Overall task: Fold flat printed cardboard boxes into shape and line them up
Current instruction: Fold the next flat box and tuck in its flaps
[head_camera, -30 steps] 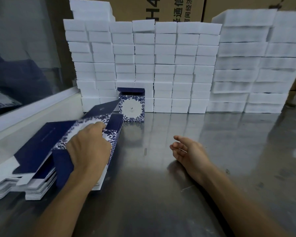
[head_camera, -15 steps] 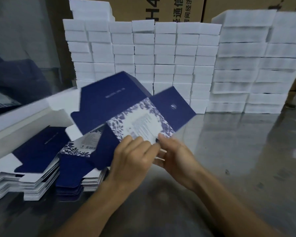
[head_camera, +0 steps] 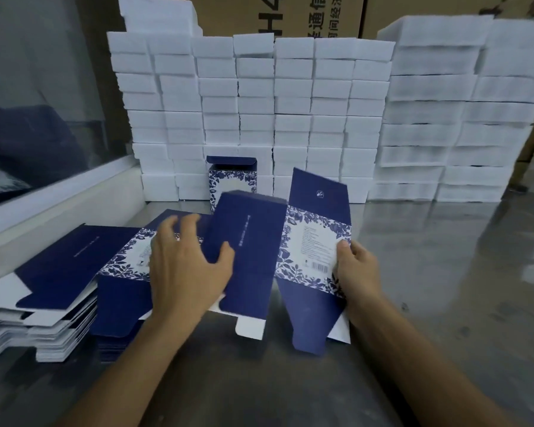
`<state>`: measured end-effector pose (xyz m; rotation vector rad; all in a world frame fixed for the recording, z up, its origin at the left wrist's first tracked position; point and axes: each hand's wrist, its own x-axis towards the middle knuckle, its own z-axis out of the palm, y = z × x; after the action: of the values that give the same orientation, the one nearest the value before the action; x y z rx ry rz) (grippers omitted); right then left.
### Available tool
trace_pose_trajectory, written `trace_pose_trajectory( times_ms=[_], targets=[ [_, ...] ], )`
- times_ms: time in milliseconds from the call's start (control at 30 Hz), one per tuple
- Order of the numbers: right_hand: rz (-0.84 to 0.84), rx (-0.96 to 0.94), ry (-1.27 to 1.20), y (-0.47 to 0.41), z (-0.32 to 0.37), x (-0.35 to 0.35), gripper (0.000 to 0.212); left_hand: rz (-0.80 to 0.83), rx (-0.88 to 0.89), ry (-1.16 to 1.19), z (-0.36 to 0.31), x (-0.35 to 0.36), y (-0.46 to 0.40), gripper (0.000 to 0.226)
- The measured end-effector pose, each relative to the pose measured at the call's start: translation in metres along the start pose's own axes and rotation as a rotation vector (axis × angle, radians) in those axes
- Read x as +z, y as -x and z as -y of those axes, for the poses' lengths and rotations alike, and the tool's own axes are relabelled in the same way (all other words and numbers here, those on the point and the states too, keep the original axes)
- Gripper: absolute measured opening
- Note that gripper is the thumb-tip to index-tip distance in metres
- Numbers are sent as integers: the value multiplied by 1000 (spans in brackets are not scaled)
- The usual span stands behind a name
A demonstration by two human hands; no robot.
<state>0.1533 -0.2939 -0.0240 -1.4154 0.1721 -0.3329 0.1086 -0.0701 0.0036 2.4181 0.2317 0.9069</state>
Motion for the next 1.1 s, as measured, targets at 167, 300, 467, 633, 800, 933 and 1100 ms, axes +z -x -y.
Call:
trace_pose_trajectory(
  times_ms=[167, 300, 467, 633, 800, 933, 1100],
  targets=[
    [-53, -47, 207, -10, -3, -17, 20, 229, -210, 466, 3, 5, -8, 52],
    [40, -136, 729, -7, -4, -22, 59, 197, -88, 296, 0, 16, 2, 48],
    [98, -197, 1169, -4, -2, -20, 56, 254, -10, 14, 3, 35, 19, 36],
    [97, -157, 1326, -1, 0, -11, 52, 269, 70, -154, -2, 46, 32, 28],
    [44, -8, 1009, -7, 10, -21, 55, 231, 1, 56, -2, 41, 27, 27],
    [31, -1, 686, -12, 13, -33, 33, 213, -113, 232, -4, 37, 20, 20],
    [147, 180, 146, -7, 25, -34, 27, 216, -304, 560, -1, 33, 13, 9]
  ],
)
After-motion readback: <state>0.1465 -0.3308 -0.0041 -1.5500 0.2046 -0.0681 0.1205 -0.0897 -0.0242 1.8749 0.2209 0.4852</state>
